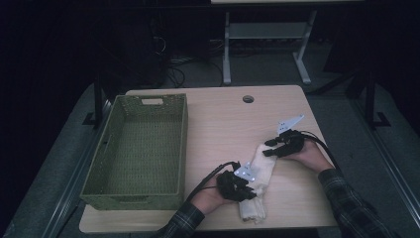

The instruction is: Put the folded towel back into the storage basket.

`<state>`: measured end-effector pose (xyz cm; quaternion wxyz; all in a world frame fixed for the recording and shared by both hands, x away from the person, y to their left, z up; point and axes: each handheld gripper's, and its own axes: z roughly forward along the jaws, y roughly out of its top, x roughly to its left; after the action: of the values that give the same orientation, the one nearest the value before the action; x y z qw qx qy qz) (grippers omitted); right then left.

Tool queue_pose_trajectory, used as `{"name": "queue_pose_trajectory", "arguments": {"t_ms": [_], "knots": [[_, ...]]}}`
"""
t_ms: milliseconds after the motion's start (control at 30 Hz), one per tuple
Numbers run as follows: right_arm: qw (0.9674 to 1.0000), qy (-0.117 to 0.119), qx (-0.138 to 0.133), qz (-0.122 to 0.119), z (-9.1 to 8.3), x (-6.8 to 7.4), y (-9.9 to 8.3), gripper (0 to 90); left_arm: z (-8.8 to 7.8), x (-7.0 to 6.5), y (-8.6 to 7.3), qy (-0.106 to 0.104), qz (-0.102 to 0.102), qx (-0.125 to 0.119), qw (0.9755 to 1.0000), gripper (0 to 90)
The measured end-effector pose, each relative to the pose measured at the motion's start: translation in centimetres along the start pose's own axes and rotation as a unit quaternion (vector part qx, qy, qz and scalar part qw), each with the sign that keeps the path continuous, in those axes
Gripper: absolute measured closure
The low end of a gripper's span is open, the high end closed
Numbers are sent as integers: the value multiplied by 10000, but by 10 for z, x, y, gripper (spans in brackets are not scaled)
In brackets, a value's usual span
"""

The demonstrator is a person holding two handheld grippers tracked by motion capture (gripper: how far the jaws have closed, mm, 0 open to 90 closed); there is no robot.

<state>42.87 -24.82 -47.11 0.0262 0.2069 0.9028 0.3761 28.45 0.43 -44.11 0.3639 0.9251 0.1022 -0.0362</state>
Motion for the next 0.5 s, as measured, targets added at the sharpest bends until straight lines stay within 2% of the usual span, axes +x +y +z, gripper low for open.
{"name": "queue_pose_trajectory", "arguments": {"t_ms": [167, 200, 233, 333, 467, 500], "knots": [[9999, 26, 64, -125, 0, 4, 1, 689, 3, 0, 4, -52, 45, -60, 10000, 817], [9999, 88, 56, -104, 1, 4, 1, 738, 3, 0, 5, -57, 63, -62, 9999, 817], [9998, 197, 56, 16, 1, 6, 1, 774, 4, -1, 6, -52, 50, -64, 10000, 817], [9996, 259, 93, 10, 1, 6, 2, 816, 3, 0, 8, -49, 68, -105, 9999, 817], [9994, 277, 187, -131, 1, 8, 5, 833, 1, 1, 9, -37, 75, -141, 9999, 817], [9990, 300, 243, -229, 1, 10, 6, 835, 1, 2, 9, -30, 86, -152, 9998, 817]]}}
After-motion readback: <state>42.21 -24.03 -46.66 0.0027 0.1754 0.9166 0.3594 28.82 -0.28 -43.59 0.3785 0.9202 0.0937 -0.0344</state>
